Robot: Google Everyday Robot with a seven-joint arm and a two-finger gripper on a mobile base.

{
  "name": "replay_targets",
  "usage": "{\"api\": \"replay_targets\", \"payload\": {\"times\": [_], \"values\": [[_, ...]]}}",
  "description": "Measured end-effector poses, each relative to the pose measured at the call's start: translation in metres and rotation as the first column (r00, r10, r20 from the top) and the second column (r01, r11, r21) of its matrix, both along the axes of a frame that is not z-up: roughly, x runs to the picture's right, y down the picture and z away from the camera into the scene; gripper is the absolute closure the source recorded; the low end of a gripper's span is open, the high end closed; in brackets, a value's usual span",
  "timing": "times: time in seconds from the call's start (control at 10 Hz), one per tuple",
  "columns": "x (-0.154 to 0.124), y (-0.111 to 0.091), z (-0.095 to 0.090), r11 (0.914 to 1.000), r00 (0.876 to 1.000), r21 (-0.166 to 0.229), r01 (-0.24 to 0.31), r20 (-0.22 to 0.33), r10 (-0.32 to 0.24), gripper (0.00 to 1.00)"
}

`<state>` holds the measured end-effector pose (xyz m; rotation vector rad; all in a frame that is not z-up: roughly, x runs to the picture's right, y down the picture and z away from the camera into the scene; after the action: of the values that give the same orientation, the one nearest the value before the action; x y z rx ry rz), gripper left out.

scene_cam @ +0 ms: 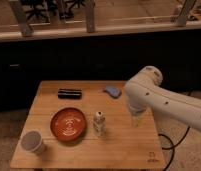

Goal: Knock the bottle over

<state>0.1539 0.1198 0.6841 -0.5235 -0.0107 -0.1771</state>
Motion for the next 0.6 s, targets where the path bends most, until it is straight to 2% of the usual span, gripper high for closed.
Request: {"api": "replay_targets", "payload": {"times": [0.1, 0.3, 0.6], "values": [[-0.0043, 0.0003, 0.0009, 1.0, 1.0, 0.003, 0.006, 0.009, -0.006, 0.46], [-0.0066, 0.0016, 0.0005, 0.9999, 1.0, 0.008, 0.01, 0.015, -0.01, 0.57], [-0.0137, 0.0008, 0.0075, 0.9998, 0.999, 0.015, 0.014, 0.042, -0.015, 0.89]]}}
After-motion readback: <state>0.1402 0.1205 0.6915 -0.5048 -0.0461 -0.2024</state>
